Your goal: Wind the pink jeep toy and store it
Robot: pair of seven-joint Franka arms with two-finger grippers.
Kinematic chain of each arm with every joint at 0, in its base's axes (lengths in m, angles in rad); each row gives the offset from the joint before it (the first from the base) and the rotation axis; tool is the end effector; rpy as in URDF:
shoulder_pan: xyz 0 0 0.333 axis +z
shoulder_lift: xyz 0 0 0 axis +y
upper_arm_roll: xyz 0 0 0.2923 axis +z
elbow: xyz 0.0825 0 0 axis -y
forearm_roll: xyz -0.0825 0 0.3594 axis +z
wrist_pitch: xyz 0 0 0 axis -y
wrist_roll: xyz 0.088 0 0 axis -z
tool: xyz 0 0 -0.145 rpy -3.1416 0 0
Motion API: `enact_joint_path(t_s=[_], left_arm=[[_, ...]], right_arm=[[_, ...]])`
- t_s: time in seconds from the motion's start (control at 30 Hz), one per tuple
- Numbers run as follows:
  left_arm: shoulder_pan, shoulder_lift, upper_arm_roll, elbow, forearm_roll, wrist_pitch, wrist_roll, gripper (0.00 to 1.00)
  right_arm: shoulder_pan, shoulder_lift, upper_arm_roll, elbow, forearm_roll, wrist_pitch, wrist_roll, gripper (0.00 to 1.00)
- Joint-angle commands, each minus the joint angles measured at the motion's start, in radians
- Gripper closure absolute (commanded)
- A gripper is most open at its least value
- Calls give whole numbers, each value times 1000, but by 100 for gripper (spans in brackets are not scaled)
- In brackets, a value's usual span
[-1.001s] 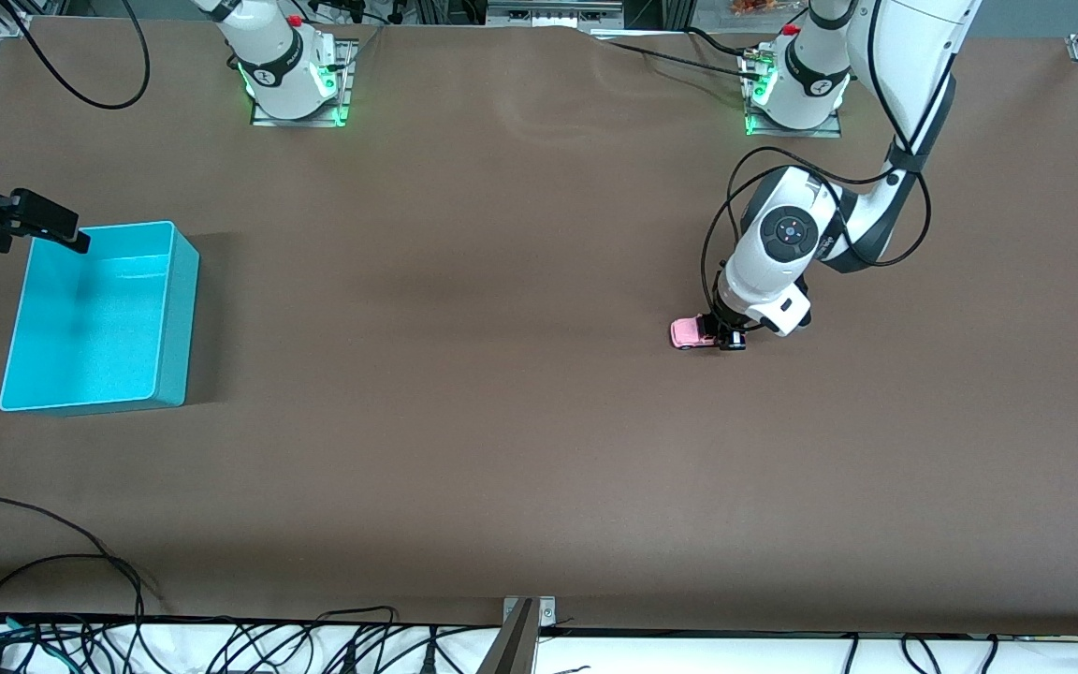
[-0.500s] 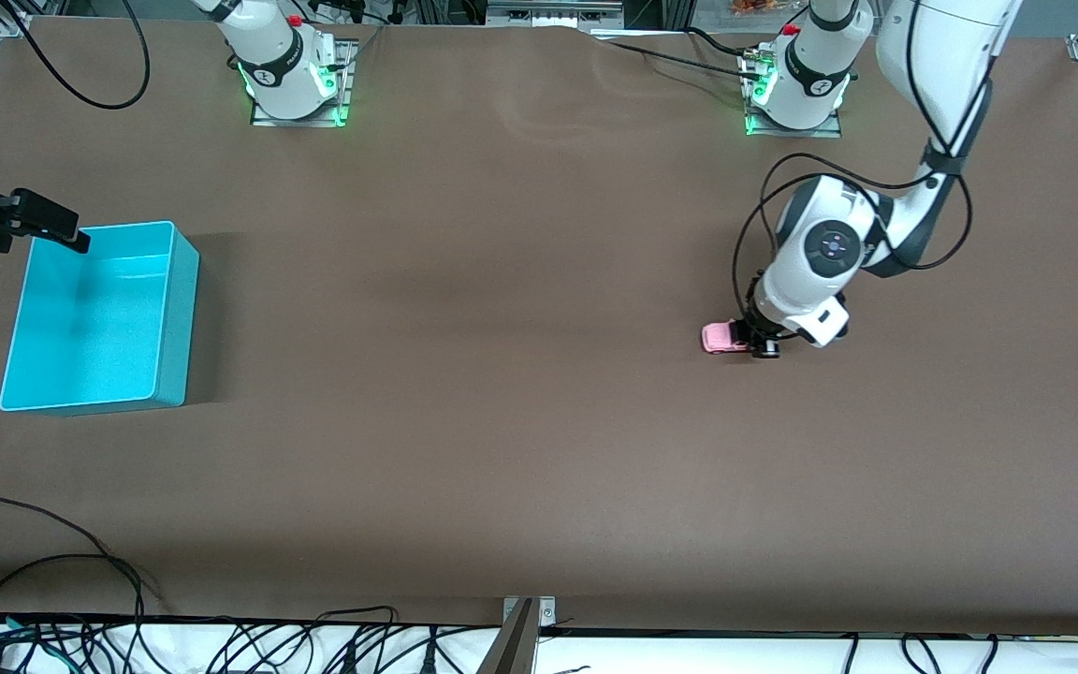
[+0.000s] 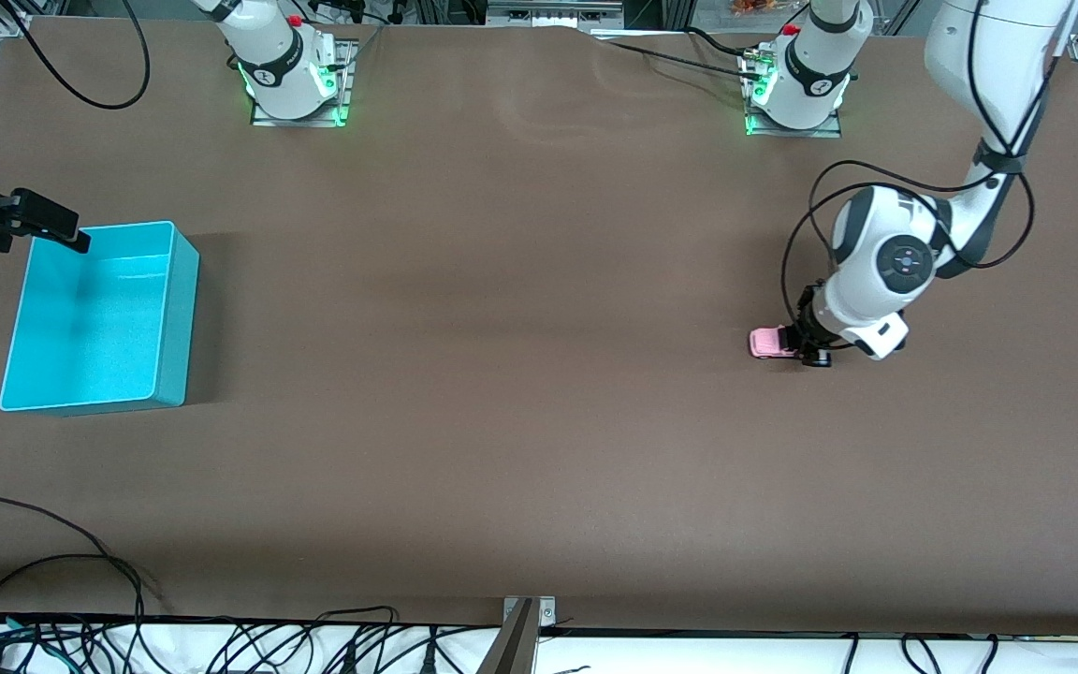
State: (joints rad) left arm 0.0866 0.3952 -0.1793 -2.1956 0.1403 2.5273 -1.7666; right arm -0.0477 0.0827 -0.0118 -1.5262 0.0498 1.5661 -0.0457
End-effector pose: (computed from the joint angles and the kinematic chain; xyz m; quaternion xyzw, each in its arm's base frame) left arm 0.5243 -0.0518 0.1610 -0.7076 -0.7061 0.0126 0.0241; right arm 0.5498 -0.0253 0.5378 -0.9994 0.0073 0.0201 0.0255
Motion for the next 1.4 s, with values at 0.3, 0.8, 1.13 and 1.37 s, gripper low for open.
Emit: enact_joint_path(t_s=[0.3,0.8,1.13,1.37], left_arm=[[116,79,15,16,65,74,95,90],[160,90,12,20,136,74,101,75],[167,82,12,66,134,51,99,0],[170,47,6,145,133,-109,104,0]], right_arm=[[-1,3,4,17,-7,-17,-13,0],[-1,3,4,17,-7,-17,-11,0],[-1,3,4,17,-7,-15,-13,0],[-1,3,4,17,-7,-17,-11,0]])
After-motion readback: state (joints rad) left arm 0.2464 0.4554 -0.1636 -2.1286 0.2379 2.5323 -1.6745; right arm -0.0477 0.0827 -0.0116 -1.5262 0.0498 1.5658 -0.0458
